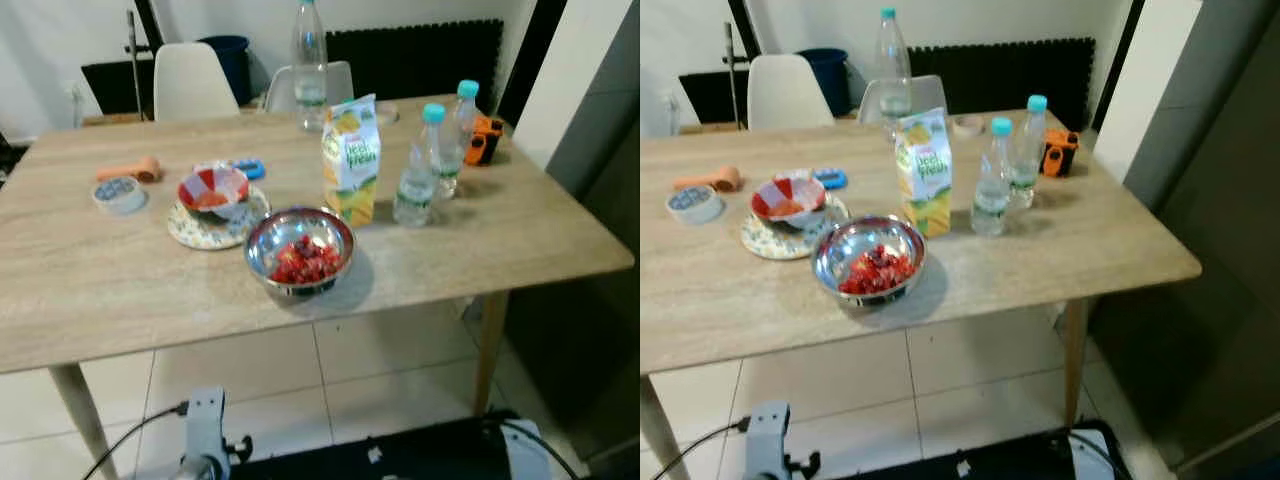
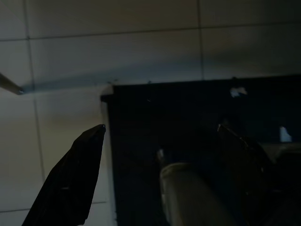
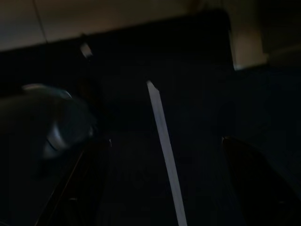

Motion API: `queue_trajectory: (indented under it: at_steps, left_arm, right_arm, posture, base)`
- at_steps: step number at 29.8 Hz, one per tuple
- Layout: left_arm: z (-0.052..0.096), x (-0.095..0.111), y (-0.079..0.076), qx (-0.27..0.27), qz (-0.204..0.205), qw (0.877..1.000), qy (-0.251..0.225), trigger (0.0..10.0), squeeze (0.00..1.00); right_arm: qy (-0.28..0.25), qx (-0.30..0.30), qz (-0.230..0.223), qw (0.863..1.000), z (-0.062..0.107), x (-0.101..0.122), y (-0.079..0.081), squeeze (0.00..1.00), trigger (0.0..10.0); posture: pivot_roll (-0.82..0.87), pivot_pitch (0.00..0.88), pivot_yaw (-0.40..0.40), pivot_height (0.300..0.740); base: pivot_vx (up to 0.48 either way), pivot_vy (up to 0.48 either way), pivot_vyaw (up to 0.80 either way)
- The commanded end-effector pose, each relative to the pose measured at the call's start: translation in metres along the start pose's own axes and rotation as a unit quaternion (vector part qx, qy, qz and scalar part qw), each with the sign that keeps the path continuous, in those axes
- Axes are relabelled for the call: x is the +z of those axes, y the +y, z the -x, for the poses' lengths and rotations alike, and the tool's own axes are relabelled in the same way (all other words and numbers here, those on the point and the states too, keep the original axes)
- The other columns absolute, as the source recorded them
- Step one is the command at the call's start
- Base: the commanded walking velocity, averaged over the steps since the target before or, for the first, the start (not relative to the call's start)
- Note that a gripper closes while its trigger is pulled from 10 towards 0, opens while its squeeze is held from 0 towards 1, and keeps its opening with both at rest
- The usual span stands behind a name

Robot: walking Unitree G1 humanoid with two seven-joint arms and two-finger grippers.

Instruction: Restocking fridge

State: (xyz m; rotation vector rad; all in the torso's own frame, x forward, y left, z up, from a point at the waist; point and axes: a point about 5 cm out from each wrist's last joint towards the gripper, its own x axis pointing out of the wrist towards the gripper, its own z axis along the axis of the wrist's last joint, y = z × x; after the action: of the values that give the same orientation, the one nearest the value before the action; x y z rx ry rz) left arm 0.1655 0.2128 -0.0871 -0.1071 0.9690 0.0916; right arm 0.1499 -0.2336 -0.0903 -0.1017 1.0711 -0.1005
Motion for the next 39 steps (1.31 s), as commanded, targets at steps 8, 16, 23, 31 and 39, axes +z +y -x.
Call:
queue_trajectory:
  at_steps: [8, 16, 23, 31, 39]
  left_arm:
    - [0.002, -0.007, 0.001, -0.015, 0.040, 0.999, 0.002, 10.0, 0.00]
    - [0.004, -0.017, 0.002, -0.023, 0.043, 0.999, 0.019, 10.0, 0.00]
    - [0.006, -0.025, 0.002, -0.025, 0.045, 0.998, 0.028, 10.0, 0.00]
    - [0.007, -0.032, -0.001, -0.024, 0.047, 0.998, 0.036, 10.0, 0.00]
    - [0.008, -0.035, 0.001, -0.014, 0.055, 0.998, 0.039, 10.0, 0.00]
  right_arm:
    - [0.001, 0.011, 0.011, 1.000, -0.001, 0.000, 0.007, 0.00, 10.0]
    - [-0.001, 0.016, 0.020, 1.000, -0.001, 0.004, 0.009, 0.00, 10.0]
    - [0.000, 0.020, 0.032, 0.999, -0.001, 0.005, 0.010, 0.00, 10.0]
    - [0.002, 0.023, 0.043, 0.999, -0.001, 0.004, 0.009, 0.00, 10.0]
    - [0.003, 0.026, 0.052, 0.998, -0.001, 0.005, 0.010, 0.00, 10.0]
  posture:
    - [0.00, 0.000, 0.022, 0.740]
    - [0.00, 0.000, 0.021, 0.740]
    - [0.01, 0.000, 0.016, 0.740]
    - [0.02, 0.007, 0.010, 0.740]
    - [0.02, 0.010, 0.007, 0.740]
  base:
    - [0.000, 0.000, 0.00]
    - [0.000, -0.392, 0.00]
    - [0.000, -0.461, 0.00]
    - [0.000, -0.461, 0.00]
    - [0.000, -0.132, 0.00]
